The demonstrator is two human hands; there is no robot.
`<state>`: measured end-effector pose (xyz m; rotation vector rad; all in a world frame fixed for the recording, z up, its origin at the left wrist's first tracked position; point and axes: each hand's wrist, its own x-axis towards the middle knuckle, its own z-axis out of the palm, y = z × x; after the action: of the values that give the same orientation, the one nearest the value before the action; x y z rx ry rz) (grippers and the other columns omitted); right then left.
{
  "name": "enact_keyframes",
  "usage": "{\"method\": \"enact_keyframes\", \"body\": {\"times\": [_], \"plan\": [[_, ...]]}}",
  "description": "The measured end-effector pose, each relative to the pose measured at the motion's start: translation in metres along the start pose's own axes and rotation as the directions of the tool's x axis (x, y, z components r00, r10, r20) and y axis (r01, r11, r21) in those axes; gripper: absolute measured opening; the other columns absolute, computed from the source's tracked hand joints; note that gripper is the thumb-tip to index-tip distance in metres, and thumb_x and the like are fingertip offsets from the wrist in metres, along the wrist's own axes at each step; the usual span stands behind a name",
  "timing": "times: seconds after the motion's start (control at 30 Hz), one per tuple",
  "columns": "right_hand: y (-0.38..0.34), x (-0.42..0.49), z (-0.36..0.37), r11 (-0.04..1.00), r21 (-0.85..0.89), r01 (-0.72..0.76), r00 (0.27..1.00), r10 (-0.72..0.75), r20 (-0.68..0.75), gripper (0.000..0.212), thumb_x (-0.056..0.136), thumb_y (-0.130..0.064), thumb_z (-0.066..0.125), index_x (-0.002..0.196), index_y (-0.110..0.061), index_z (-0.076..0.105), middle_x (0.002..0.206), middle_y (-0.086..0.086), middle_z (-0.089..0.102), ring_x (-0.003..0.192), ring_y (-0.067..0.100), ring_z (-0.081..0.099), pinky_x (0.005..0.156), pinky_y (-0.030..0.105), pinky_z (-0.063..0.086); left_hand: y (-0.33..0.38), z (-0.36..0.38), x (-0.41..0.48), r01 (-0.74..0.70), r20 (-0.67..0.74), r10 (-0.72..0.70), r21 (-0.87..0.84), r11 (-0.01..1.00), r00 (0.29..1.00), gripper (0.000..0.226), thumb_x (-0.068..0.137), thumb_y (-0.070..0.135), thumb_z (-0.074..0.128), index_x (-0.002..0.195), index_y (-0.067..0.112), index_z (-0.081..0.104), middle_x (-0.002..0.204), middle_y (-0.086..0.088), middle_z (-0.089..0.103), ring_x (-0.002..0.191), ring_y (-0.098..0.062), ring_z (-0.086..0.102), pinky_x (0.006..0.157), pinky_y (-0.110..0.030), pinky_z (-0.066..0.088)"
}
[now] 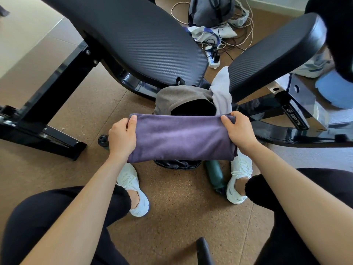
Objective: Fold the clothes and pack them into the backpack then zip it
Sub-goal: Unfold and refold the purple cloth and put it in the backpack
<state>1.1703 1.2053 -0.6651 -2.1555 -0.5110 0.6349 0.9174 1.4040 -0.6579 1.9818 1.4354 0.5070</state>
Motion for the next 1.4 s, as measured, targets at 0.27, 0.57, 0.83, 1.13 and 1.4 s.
{"method": "enact_keyframes", "body": {"times": [0.27, 0.57, 0.83, 1.13, 1.4], "plan": [[-0.022, -0.016, 0.020, 0.973, 0.231, -0.022, 0.993, -0.004, 0.115, 0.019, 0.102, -0.029, 0.057, 0.108, -0.012, 0.064, 0.102, 0.007, 0.071, 0.099, 0.022, 0.070, 0.086, 0.039, 0.058, 0.037, 0.017, -0.026, 0.048, 0.230, 0.040, -0.367, 0.929, 0.972, 0.040, 0.104, 0.040, 0.053, 0.073, 0.014, 0.050, 0.066, 0.003, 0.050, 0.063, -0.011, 0.046, 0.062, -0.033, 0.039], [-0.037, -0.039, 0.045, 0.937, 0.348, 0.017, 0.962, -0.110, 0.249, 0.009, 0.103, -0.029, 0.057, 0.101, -0.021, 0.060, 0.094, 0.006, 0.069, 0.084, 0.017, 0.067, 0.064, 0.032, 0.052, 0.068, 0.046, -0.056, 0.001, 0.401, 0.197, -0.442, 0.897, 0.895, 0.038, 0.092, 0.048, 0.058, 0.097, 0.011, 0.061, 0.083, -0.003, 0.063, 0.075, -0.012, 0.058, 0.071, -0.039, 0.048], [-0.038, -0.046, 0.041, 0.945, 0.321, 0.063, 0.917, -0.182, 0.356, 0.036, 0.093, -0.047, 0.068, 0.109, -0.017, 0.056, 0.106, 0.001, 0.068, 0.097, 0.012, 0.069, 0.085, 0.034, 0.057, 0.078, 0.038, -0.062, 0.289, 0.598, 0.121, -0.544, 0.788, 0.792, 0.041, 0.105, 0.051, 0.038, 0.098, 0.029, 0.072, 0.088, -0.003, 0.070, 0.081, -0.021, 0.070, 0.072, -0.045, 0.061], [-0.039, -0.032, 0.024, 0.899, 0.438, 0.007, 0.914, -0.183, 0.361, 0.027, 0.091, -0.013, 0.068, 0.117, -0.007, 0.062, 0.110, 0.013, 0.071, 0.106, 0.026, 0.068, 0.098, 0.044, 0.053, 0.061, 0.035, -0.041, 0.265, 0.402, -0.028, -0.550, 0.792, 0.915, 0.029, 0.104, 0.031, 0.049, 0.106, 0.013, 0.072, 0.083, -0.003, 0.063, 0.071, -0.018, 0.065, 0.060, -0.027, 0.052], [-0.044, -0.022, 0.008, 0.661, 0.684, -0.308, 0.878, -0.080, 0.473, 0.027, 0.095, -0.001, 0.050, 0.114, -0.009, 0.067, 0.102, 0.007, 0.074, 0.097, 0.022, 0.070, 0.088, 0.038, 0.057, 0.057, 0.036, -0.050, 0.593, 0.701, -0.046, -0.564, 0.574, 0.712, 0.049, 0.100, 0.057, 0.048, 0.128, 0.022, 0.068, 0.124, -0.001, 0.074, 0.117, -0.019, 0.069, 0.102, -0.037, 0.051]]}}
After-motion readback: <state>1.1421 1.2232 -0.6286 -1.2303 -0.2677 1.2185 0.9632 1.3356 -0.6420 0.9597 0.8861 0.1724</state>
